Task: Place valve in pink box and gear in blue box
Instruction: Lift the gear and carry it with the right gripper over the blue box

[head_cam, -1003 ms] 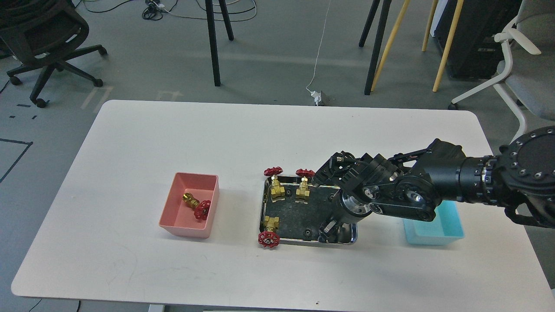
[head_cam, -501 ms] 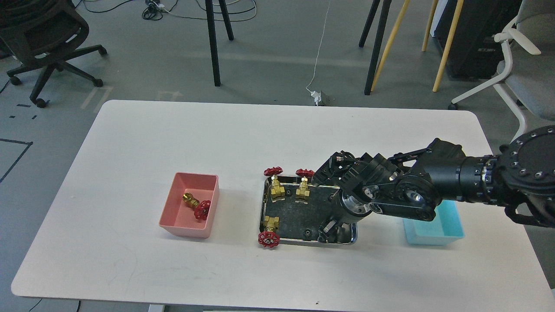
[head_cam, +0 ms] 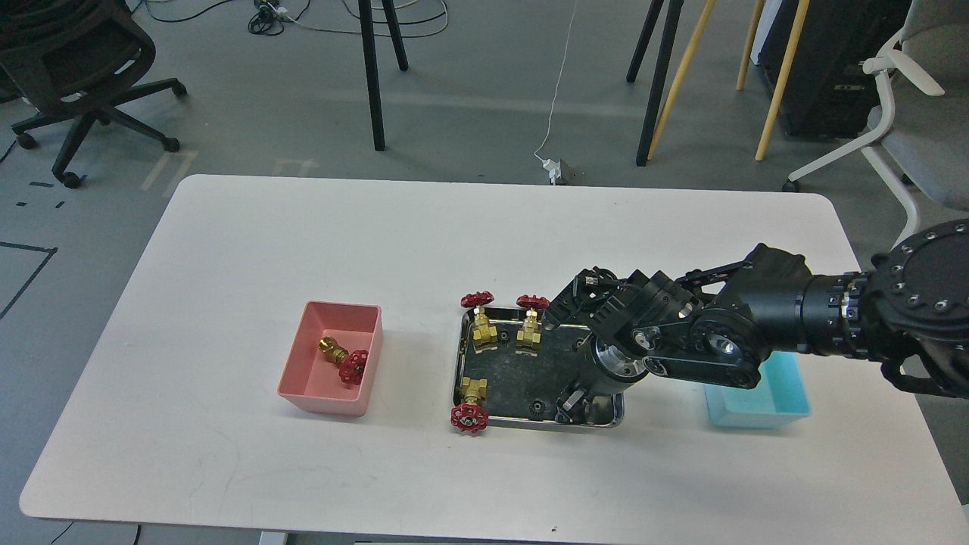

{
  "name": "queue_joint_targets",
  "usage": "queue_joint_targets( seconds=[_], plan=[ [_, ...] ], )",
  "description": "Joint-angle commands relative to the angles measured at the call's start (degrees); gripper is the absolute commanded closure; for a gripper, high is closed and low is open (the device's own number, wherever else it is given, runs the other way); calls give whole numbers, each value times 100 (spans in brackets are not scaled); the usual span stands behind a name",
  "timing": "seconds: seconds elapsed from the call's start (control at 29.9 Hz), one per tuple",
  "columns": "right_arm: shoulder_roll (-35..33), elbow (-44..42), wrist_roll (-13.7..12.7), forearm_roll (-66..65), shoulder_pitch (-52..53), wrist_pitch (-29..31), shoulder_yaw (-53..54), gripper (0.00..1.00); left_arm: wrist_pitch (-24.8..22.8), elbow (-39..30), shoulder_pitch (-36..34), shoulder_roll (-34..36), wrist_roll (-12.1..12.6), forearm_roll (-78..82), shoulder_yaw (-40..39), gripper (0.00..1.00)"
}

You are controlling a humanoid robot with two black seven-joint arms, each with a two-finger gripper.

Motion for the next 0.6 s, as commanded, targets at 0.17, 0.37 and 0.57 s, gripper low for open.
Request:
queue_joint_targets(
  seconds=[0.17,0.37,0.57],
  plan=[
    [-61,-8,4,191,541,0,500,91,3,-3,7,0,0,0,8,6],
    [-438,246,4,227,849,0,703,91,-23,-3,16,0,0,0,17,6],
    [-2281,1011,4,306,990,0,756,91,-23,-3,25,-9,0,9,17,6]
  ],
)
